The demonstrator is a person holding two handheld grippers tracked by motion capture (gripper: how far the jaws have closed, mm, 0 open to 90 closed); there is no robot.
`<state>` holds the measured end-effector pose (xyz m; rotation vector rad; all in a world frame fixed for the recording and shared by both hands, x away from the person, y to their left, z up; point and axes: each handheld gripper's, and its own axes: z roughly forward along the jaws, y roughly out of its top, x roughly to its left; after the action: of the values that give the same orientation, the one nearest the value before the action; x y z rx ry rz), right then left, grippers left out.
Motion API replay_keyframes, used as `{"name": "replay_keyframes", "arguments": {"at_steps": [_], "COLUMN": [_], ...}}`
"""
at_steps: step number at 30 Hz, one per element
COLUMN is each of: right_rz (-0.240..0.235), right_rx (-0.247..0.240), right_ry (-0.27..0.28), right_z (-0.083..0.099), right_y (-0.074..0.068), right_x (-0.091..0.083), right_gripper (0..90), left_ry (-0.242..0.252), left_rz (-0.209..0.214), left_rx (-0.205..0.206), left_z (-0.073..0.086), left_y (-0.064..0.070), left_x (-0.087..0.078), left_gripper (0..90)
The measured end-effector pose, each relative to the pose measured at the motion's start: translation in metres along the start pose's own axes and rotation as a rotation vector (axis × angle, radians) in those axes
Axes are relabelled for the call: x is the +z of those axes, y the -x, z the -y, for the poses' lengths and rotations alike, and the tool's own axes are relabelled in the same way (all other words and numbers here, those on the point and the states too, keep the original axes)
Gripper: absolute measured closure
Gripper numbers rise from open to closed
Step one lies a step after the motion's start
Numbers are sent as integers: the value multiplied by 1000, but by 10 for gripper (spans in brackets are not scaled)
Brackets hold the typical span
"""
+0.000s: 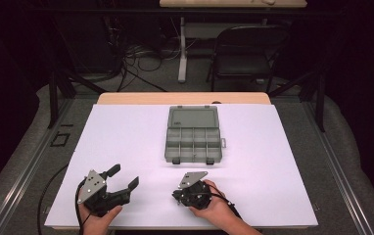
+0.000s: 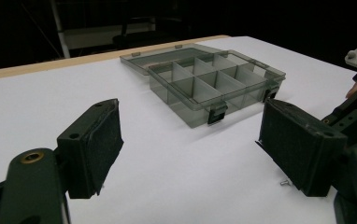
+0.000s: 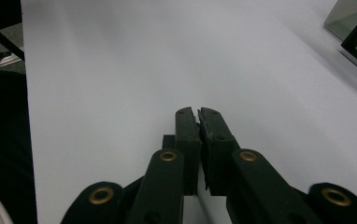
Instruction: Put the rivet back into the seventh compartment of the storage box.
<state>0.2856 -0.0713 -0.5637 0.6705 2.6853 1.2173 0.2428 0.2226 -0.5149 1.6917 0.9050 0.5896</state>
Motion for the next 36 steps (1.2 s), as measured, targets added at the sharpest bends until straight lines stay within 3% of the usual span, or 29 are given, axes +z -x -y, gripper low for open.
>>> {"name": "replay_keyframes", "arguments": {"at_steps": [11, 25, 36], "right_rz": [-2, 7, 4], "right_rx": [6, -3, 6], "right_ry": [20, 77, 108], "right_z": [-1, -20, -28], "right_y": [-1, -1, 1], "right_x": [-2, -33, -47], "right_gripper": [863, 863, 863], "left_ry": [1, 8, 5], "left_rz": [0, 0, -1], "left_rx": [1, 3, -1], "left_z": [0, 0, 0], "left_y": [0, 0, 0], "left_x": [0, 0, 0], "left_gripper": [208, 208, 208]}}
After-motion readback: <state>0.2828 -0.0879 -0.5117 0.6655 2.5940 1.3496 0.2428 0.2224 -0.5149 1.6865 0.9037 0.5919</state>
